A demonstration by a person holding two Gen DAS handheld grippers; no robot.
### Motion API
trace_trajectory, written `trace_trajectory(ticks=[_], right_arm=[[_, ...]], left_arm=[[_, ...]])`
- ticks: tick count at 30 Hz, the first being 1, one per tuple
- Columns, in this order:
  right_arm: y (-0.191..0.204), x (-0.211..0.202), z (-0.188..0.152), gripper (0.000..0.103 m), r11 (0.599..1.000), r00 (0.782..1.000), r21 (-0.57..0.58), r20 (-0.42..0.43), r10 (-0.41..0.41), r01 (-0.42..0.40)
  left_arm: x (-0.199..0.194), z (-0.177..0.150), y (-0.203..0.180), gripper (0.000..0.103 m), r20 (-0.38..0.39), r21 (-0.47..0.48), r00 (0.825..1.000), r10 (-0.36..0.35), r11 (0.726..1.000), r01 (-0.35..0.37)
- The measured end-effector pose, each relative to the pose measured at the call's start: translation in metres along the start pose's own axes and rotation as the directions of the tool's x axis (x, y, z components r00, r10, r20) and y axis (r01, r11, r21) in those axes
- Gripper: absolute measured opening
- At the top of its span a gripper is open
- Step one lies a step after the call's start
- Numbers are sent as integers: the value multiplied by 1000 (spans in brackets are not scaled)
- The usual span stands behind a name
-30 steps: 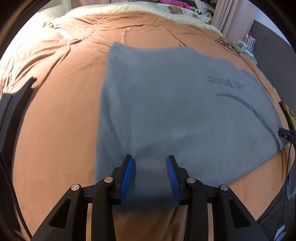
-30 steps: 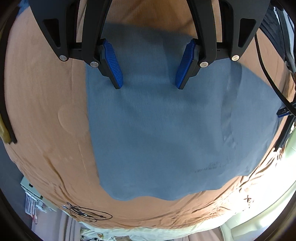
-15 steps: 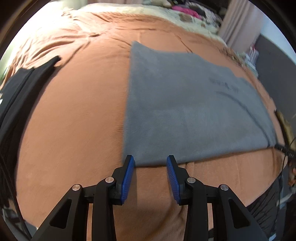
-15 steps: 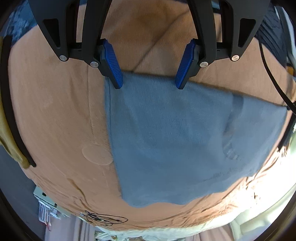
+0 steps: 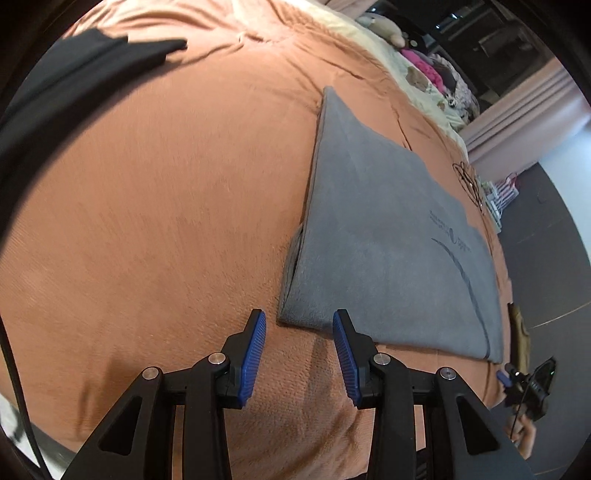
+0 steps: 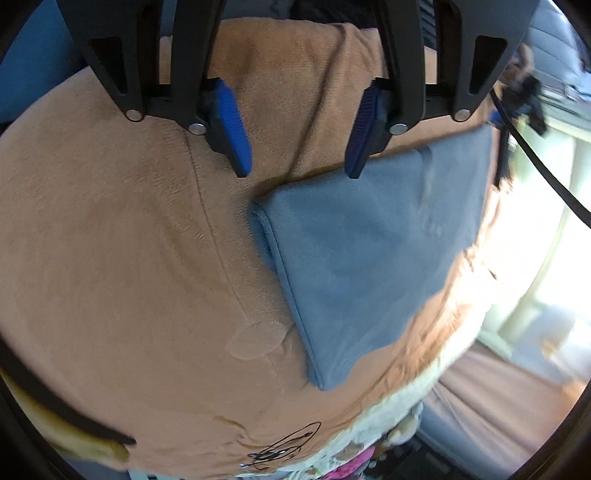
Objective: Fold small clothes
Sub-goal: 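Move both grippers to the long side edge of the folded shirt and close, then open the right gripper while the left gripper keeps holding the shirt edge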
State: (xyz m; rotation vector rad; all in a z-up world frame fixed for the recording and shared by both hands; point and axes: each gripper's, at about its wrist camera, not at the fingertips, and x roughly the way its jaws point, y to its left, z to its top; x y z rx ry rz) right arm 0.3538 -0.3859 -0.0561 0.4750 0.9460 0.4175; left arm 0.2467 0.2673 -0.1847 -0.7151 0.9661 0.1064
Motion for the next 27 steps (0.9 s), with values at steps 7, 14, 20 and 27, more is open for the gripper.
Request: trace_trajectory(ticks=[7, 14, 20, 27], right_arm=[[-31, 15, 4, 48, 984, 994, 135, 20, 112, -113], [-43, 33, 7, 39, 965, 983, 194, 76, 165, -177], [-52, 46, 12, 13, 948, 978, 246, 106, 182, -203], [-39, 27, 8, 3, 962, 975, 199, 152, 161, -189]], left_arm=[[12, 6, 13, 39, -11, -98, 996, -85, 992, 83], [18, 13, 10, 39, 10, -122, 994, -107, 987, 108], [21, 14, 3, 23, 19, -111, 998, -68, 991, 69], [-1, 17, 4, 10, 72, -97, 995, -70, 992, 77]])
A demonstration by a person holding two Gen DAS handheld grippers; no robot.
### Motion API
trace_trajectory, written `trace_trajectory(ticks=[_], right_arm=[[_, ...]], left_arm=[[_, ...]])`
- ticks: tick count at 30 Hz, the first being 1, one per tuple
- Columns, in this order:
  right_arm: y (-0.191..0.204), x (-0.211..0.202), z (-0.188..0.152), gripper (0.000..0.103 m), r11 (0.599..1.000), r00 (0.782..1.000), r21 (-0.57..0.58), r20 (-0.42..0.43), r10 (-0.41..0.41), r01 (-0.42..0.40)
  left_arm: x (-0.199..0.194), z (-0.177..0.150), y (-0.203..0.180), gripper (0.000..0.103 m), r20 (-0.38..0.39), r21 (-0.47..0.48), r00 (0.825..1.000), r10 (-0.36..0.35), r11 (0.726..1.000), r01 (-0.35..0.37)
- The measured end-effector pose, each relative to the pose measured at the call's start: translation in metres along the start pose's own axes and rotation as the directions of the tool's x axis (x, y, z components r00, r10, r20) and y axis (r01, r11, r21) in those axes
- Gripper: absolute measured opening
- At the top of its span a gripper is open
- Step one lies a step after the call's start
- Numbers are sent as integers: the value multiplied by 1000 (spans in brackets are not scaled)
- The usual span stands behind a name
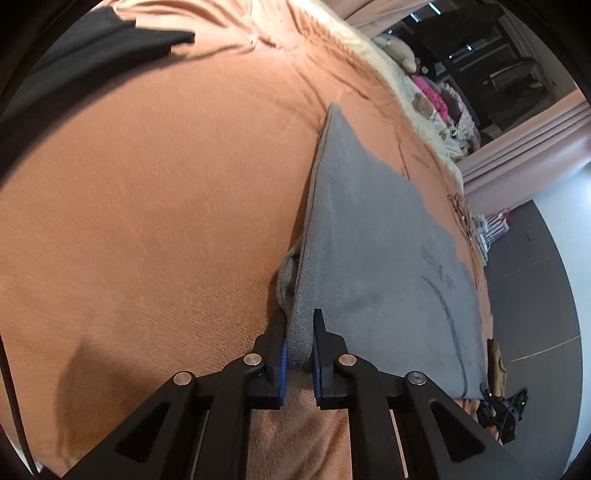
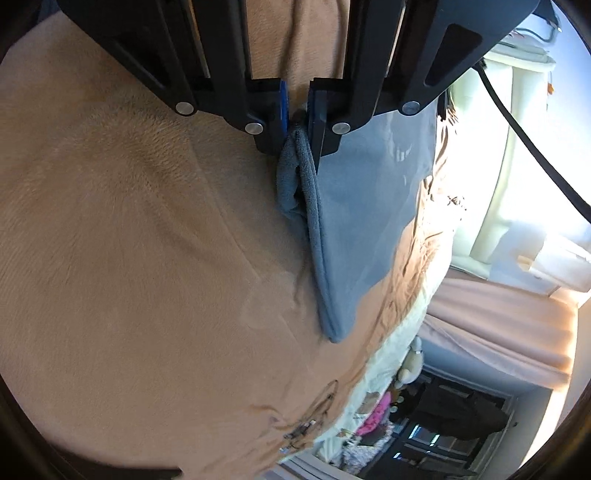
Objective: Fold small clothes
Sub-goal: 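Open the right gripper while the left gripper keeps holding the shirt edge, then lift the held shirt edge upward with the left gripper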
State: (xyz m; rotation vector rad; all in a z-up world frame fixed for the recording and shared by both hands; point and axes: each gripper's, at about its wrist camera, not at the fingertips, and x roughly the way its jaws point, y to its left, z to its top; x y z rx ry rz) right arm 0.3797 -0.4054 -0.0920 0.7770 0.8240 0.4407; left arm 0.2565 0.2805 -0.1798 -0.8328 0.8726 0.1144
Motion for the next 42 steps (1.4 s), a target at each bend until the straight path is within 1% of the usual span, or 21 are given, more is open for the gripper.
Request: trace_trajectory(ticks=[6, 9, 15, 19, 21, 23, 26, 28, 31, 32, 33, 34, 35, 36, 38, 41, 42], right_arm=[[17, -12, -8, 3, 999, 1000, -47, -1, -10, 10], [21, -21, -17, 3, 998, 1000, -66, -5, -17, 17], [15, -42, -32, 3, 996, 999, -84, -8, -40, 39], [21, -52, -37, 3, 990, 998, -126, -9, -60, 58], [23, -54, -37, 4, 989, 998, -135, -17, -60, 57], [25, -58, -40, 6, 981, 994, -165, -21, -104, 99], [36, -64, -42, 8, 959, 982, -220, -23, -189, 180], [50, -72, -45, 8, 925, 968, -296, 0, -251, 239], [71, -83, -51, 8, 895, 959, -353, 22, -282, 272], [80, -86, -53, 8, 882, 955, -376, 35, -294, 286], [91, -89, -55, 8, 868, 953, -401, 45, -300, 293], [103, -89, -58, 8, 856, 953, -429, 47, -299, 289], [117, -86, -62, 9, 846, 956, -457, 41, -290, 276], [129, -81, -68, 9, 837, 960, -484, 27, -279, 257], [154, -66, -81, 9, 813, 966, -540, -5, -260, 217], [190, -36, -100, 9, 776, 966, -607, -47, -254, 175], [198, -28, -104, 9, 769, 966, -618, -57, -253, 165]], left_arm=[[-24, 0, -6, 10, 31, 27, 999, -21, 999, 20], [-34, -7, -4, 10, 34, 27, 999, -26, 999, 25], [-52, -27, 5, 10, 36, 14, 998, -52, 999, 52], [-60, -37, 11, 10, 31, 3, 997, -66, 998, 66], [-60, -42, 13, 10, 29, 14, 997, -68, 998, 67], [-57, -45, 17, 10, 25, 9, 997, -75, 997, 74], [-51, -48, 21, 10, 24, -2, 995, -93, 996, 93], [-45, -49, 19, 12, 19, 6, 995, -95, 995, 95], [-38, -48, 23, 13, 4, -11, 994, -106, 994, 106], [-37, -48, 24, 15, 2, -16, 994, -114, 993, 114], [-35, -48, 26, 19, -2, -23, 992, -125, 992, 125], [-33, -49, 28, 23, -3, -31, 991, -132, 991, 131], [-31, -49, 30, 29, -5, -41, 990, -139, 990, 138], [-29, -51, 32, 33, -7, -53, 988, -154, 987, 153], [-27, -51, 35, 34, -6, -65, 986, -168, 984, 167], [-24, -50, 35, 34, -5, -69, 984, -177, 982, 176], [-24, -49, 35, 33, -2, -68, 984, -181, 981, 180]])
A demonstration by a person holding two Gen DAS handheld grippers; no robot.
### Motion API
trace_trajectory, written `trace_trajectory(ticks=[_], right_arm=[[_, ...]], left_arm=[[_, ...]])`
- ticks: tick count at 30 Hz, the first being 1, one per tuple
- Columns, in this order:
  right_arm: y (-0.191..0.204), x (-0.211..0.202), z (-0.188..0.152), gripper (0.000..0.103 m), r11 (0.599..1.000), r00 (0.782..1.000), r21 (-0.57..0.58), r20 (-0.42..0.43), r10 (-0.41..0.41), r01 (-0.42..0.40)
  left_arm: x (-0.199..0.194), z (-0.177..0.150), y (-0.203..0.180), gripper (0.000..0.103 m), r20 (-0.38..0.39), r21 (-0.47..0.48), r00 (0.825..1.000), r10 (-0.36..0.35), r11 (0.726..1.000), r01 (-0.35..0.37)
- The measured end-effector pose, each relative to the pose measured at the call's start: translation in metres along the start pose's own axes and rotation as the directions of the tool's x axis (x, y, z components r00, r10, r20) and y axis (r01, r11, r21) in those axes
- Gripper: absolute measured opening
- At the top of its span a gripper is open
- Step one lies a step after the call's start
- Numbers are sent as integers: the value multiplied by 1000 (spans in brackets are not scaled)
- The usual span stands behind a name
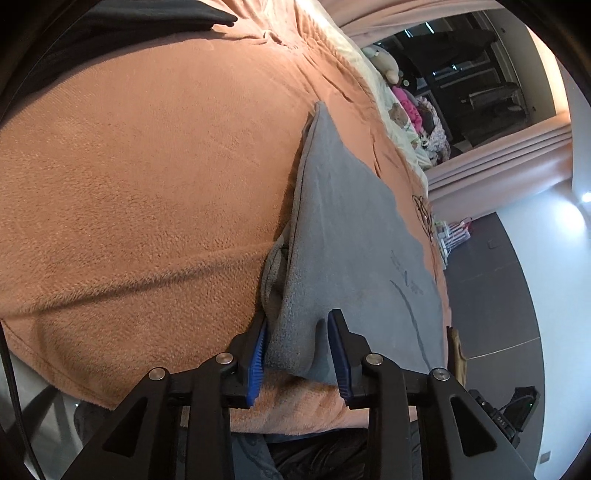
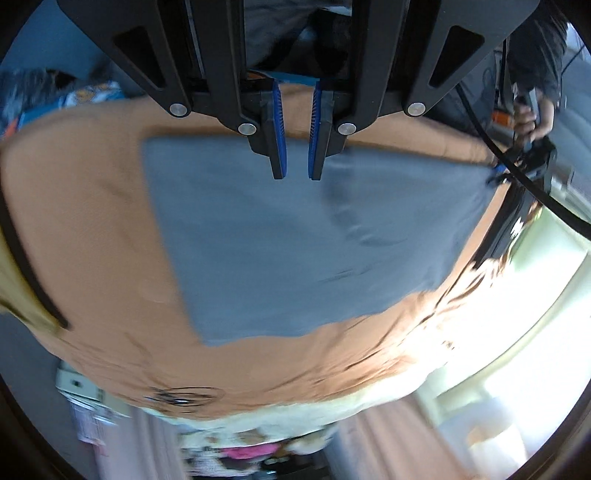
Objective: Fold small clothes
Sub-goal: 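Lift the held shirt edge upward with the left gripper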
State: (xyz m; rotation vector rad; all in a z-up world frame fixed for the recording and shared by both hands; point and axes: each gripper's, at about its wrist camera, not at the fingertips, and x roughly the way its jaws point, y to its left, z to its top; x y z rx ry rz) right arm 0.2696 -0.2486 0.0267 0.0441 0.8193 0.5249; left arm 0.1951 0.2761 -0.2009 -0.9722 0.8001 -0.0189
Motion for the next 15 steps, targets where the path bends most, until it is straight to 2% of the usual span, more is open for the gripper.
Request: trace_trajectory(ticks=[6, 7, 9, 15], right_arm=[[55, 54, 19, 9, 997, 997, -61, -65, 35, -39], [58, 63, 20, 9, 997, 996, -65, -76, 35, -40], [67, 79, 23, 9, 996, 995, -80, -99, 31, -39], [91, 122, 27, 9, 993, 991, -109, -135, 23, -38]], left_arm=[[2, 2, 3, 32, -2, -1, 1000, -15, 1000, 15], [2, 2, 3, 30, -1, -1, 1000, -18, 1000, 18], [3, 2, 4, 16, -9, -2, 1000, -21, 1000, 21], [0, 2, 8, 12, -11, -12, 997, -71, 997, 71]])
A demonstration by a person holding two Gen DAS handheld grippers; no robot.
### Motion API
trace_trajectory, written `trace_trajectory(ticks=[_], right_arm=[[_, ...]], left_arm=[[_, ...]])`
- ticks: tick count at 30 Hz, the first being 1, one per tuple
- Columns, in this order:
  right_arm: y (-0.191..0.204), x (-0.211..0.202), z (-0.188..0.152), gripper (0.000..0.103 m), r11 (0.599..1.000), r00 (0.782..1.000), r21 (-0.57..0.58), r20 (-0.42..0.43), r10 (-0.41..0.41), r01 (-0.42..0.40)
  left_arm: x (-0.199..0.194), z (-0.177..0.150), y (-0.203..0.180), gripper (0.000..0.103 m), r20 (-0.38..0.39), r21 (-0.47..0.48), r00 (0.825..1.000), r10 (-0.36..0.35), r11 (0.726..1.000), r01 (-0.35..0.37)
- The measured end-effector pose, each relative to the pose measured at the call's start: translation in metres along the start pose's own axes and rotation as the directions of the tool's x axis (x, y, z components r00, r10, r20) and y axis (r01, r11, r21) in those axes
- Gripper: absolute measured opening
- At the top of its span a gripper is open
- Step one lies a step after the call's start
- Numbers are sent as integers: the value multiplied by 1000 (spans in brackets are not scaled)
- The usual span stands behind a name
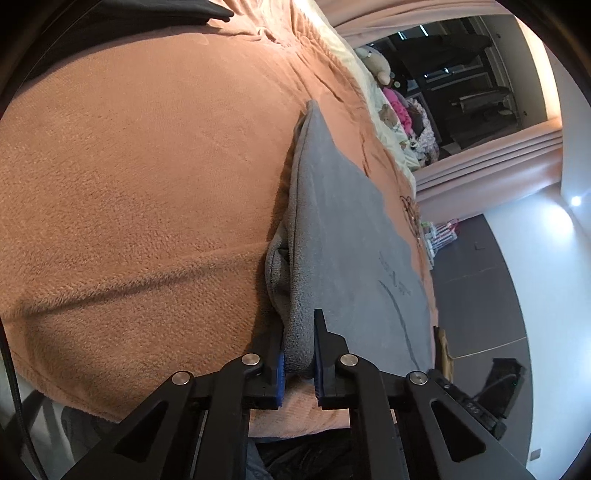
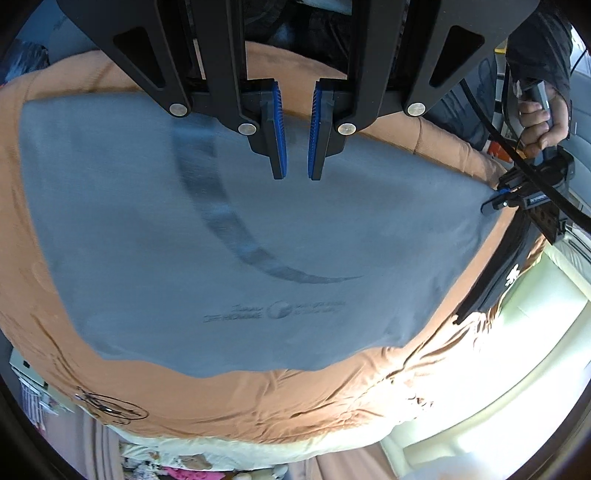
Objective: Fold small clothes
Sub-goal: 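Lift the held shirt edge upward with the left gripper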
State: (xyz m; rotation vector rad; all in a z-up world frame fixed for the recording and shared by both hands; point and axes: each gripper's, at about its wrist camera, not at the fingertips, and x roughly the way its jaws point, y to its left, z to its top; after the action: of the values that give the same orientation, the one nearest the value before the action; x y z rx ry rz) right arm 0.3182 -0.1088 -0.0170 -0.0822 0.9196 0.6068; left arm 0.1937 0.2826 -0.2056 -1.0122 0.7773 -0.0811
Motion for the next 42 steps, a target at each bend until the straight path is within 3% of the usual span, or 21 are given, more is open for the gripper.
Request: trace_trajectory(ticks=[9, 19, 30, 42], right_arm=[[13, 49, -10, 9, 1000, 998, -9, -59, -12, 11], [17, 45, -10, 9, 1000, 994, -23, -111, -8, 5], [-3, 74, 31, 9, 999, 994, -6, -105, -38, 38], [-14, 120, 105, 9, 998, 991, 9, -119, -58, 59]], left_arm=[[-19, 9, -15, 10, 17, -33, 994, -108, 994, 109], [-33, 15, -55, 10, 33, -14, 981, -189, 982, 189], [-35, 14, -74, 10, 59, -46, 986, -153, 987, 156], [-31, 8, -37, 10, 82, -207, 993, -86, 973, 101]])
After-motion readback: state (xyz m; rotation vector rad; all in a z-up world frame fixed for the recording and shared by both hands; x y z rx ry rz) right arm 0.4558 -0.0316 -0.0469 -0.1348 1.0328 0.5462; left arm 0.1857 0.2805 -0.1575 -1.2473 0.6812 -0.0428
